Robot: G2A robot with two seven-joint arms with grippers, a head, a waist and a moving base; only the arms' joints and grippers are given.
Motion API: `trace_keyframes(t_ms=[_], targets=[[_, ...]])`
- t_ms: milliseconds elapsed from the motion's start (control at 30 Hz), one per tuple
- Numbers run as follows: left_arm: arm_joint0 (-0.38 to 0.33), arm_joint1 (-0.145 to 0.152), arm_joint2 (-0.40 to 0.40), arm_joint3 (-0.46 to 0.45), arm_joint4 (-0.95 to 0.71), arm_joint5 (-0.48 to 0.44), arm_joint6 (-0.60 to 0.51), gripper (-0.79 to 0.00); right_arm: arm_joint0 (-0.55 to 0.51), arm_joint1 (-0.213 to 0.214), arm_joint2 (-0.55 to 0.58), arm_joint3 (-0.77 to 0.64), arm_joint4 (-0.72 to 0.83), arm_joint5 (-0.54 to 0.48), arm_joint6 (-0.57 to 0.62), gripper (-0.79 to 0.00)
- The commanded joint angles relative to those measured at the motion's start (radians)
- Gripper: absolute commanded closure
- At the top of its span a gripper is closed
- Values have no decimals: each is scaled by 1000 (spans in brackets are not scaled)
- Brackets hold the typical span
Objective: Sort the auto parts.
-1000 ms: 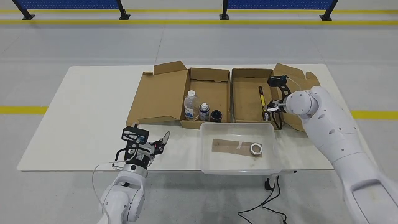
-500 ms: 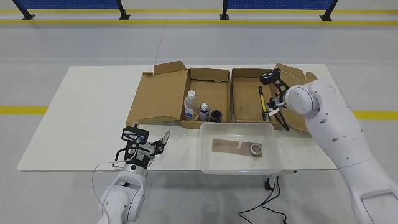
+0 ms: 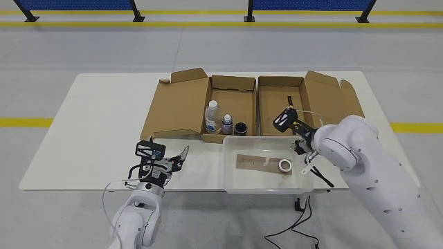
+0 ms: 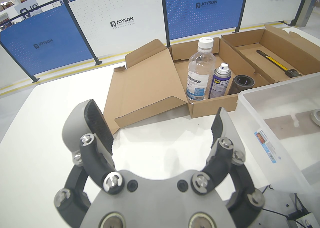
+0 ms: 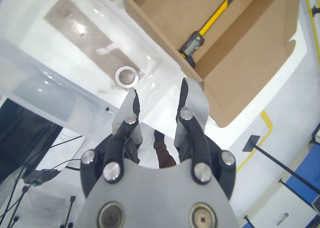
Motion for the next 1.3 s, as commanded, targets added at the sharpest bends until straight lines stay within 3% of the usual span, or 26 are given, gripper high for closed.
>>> trace_keyframes(t_ms=[0, 67, 633, 1267], targets=[[0, 0, 0, 0, 0, 0, 0, -785, -27, 1, -8, 10, 18, -15, -21, -320], [0, 0, 0, 0, 0, 0, 0, -785, -38, -1, -21, 44, 25, -26, -48, -296], [0, 0, 0, 0, 0, 0, 0, -785, 36, -44, -156, 374, 111, -86, -217, -311], [0, 0, 0, 0, 0, 0, 0, -785, 48, -67, -217, 434, 101, -59, -273, -286]])
